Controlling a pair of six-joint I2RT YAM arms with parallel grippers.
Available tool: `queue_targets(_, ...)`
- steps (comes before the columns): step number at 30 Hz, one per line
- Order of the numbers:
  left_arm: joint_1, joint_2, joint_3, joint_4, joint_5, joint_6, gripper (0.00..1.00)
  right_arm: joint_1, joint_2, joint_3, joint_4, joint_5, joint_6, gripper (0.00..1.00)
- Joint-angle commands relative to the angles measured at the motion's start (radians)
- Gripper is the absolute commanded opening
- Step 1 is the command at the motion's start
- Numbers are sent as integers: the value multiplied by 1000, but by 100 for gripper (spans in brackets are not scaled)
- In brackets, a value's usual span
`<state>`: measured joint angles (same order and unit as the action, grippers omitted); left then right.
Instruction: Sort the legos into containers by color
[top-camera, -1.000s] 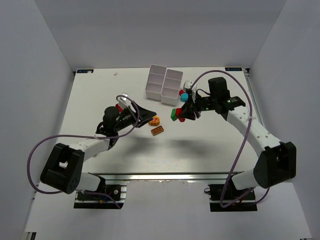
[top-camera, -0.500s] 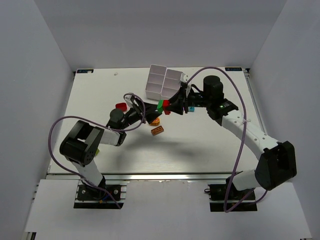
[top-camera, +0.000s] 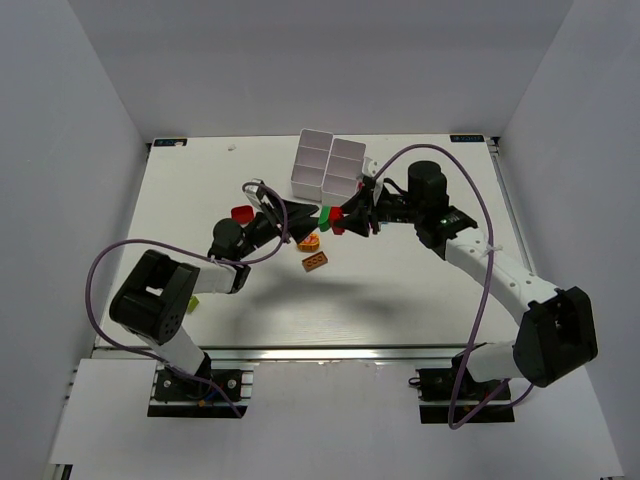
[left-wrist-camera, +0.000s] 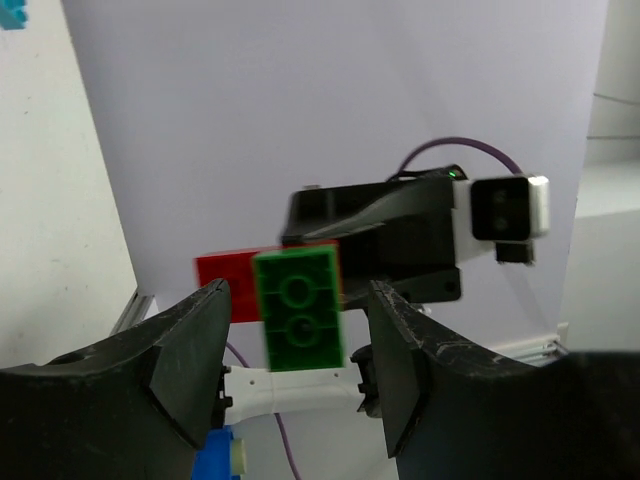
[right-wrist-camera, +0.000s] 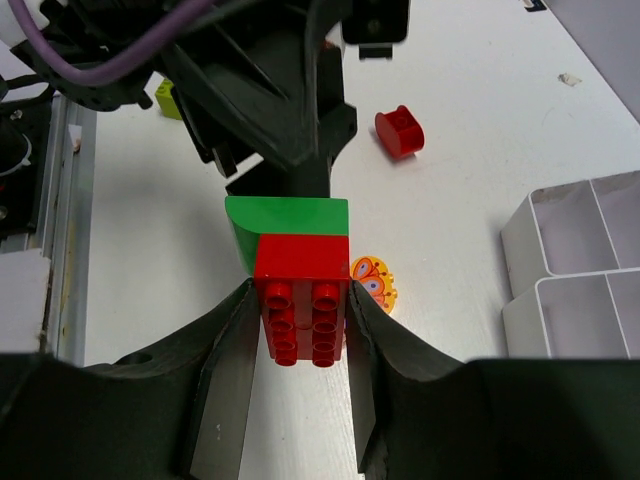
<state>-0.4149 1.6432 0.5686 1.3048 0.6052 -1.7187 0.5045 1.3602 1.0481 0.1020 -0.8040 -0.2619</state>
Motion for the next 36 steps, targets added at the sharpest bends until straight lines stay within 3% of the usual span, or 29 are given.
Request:
queue_targets(1,-4,-54,1,94,-7,30,67,3,-38,-3,11,2,-17,0)
queue_targets(21,-13,-29,45,28,38,61,67,9,17,32,53,-8,26,0)
queue_targets(30,-21,0,63,30,44,57,55,9,46,41,85,2,23,0)
queue_targets(36,-24,15,83,21,48,57,60,9,59,53,96,-6,24,0)
